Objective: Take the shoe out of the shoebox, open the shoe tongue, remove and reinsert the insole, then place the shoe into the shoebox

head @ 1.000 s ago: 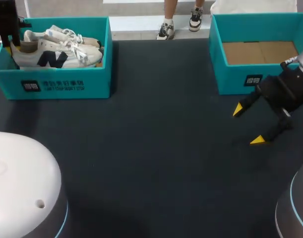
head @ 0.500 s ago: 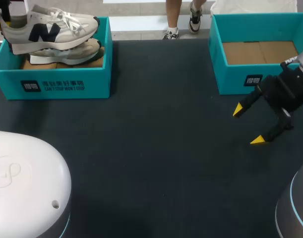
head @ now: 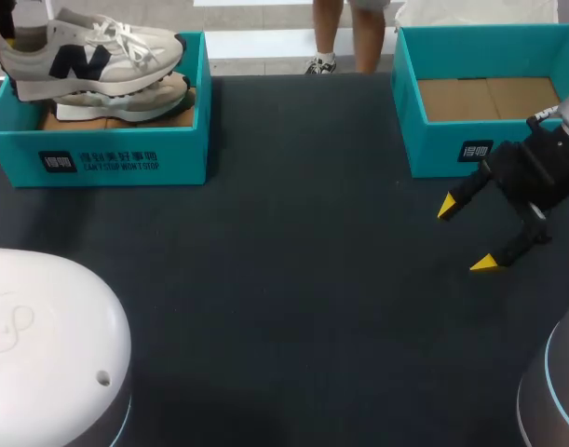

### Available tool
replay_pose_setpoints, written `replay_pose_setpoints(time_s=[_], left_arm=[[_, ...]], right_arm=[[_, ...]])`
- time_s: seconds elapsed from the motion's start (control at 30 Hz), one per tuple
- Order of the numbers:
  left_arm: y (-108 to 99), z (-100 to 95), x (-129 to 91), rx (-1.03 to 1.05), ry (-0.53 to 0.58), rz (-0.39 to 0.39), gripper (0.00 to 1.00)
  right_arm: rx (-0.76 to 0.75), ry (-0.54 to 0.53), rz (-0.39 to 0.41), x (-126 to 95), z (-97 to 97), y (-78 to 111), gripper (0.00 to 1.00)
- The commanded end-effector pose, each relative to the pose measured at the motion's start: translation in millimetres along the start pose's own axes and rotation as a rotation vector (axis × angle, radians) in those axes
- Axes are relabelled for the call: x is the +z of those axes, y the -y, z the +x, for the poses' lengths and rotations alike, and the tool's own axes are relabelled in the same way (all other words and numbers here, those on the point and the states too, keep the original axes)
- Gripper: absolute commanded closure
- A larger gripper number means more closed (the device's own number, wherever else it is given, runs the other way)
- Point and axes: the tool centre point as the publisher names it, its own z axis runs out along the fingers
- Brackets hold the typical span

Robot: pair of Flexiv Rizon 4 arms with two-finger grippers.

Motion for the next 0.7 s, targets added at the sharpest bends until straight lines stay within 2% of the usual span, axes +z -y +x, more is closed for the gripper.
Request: replay_pose_setpoints(time_s=[0.03, 0.2, 0.33, 0.5, 0.7], left_arm=[[10.6, 2.6, -2.5, -0.047, -0.037, -0.025, 1.00], [46.6, -3.4, -6.3, -0.166, -0.153, -0.078, 1.00], [73.0, -10.4, -9.4, -0.202, -0.147, -0.086, 1.00], [101.6, -15.7, -14.9, -0.219, -0.101, -0.059, 1.00], [132.2, -36.3, -15.7, -0.176, -0.114, -0.008, 1.00]], right_arm=[[0.001, 0.000, 0.002, 0.7, 0.2, -0.1, 0.00], [0.001, 0.000, 0.002, 0.7, 0.2, -0.1, 0.00], [0.001, 0.000, 0.002, 0.7, 0.2, -0.1, 0.00], [0.001, 0.000, 0.002, 0.7, 0.2, -0.1, 0.00], [0.001, 0.000, 0.002, 0.7, 0.2, -0.1, 0.00]])
